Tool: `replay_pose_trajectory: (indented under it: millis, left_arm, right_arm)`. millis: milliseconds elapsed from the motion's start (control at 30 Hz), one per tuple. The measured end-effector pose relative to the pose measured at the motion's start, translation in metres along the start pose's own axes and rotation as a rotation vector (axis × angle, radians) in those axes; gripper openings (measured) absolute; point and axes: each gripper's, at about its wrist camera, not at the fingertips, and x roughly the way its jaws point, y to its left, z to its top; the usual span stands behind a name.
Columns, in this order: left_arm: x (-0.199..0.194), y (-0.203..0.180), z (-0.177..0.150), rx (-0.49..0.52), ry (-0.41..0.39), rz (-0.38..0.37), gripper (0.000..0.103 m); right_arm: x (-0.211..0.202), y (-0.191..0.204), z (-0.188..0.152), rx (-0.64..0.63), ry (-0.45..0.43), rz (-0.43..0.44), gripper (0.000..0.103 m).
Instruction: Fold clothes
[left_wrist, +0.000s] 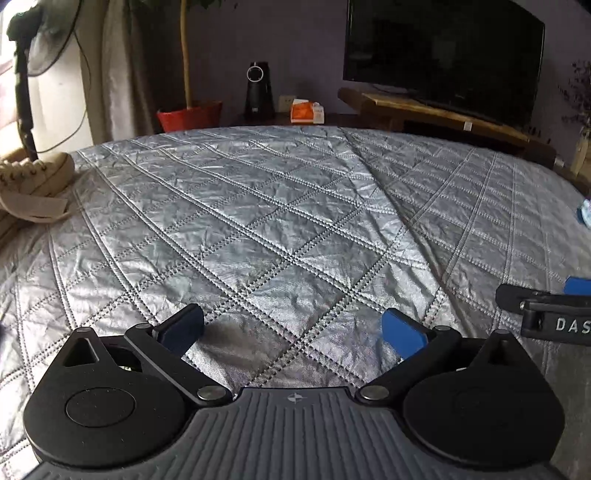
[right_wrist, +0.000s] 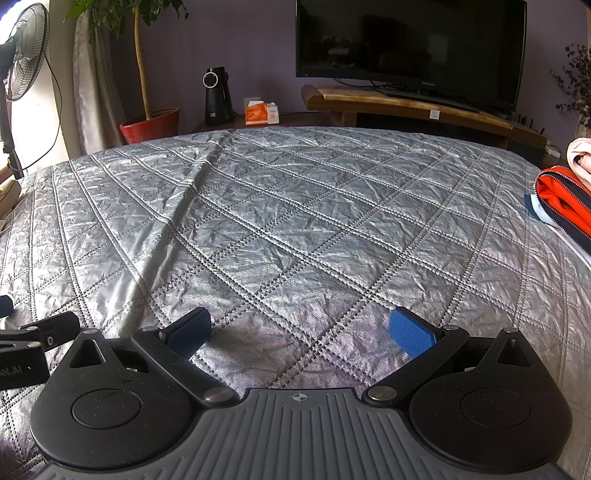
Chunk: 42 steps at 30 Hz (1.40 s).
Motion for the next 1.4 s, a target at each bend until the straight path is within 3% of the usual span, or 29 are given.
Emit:
replay_pose_trajectory:
  millis: [200, 1233, 1400]
  left_arm:
    - [0.010, 0.013, 0.005, 0.000, 0.004, 0.001, 0.103]
    - [0.003, 0.001, 0.001, 0.005, 0.002, 0.004, 0.103]
    - [0.003, 0.001, 0.001, 0.005, 0.002, 0.004, 0.103]
  right_arm:
    - [0.000, 0.000, 0.000, 0.000, 0.000, 0.000, 0.103]
    - [0.004, -0.007, 0.000, -0.001, 0.000, -0.001, 0.103]
    - [-0.001, -0.011, 0.006, 0.067, 0.072, -0.004, 0.103]
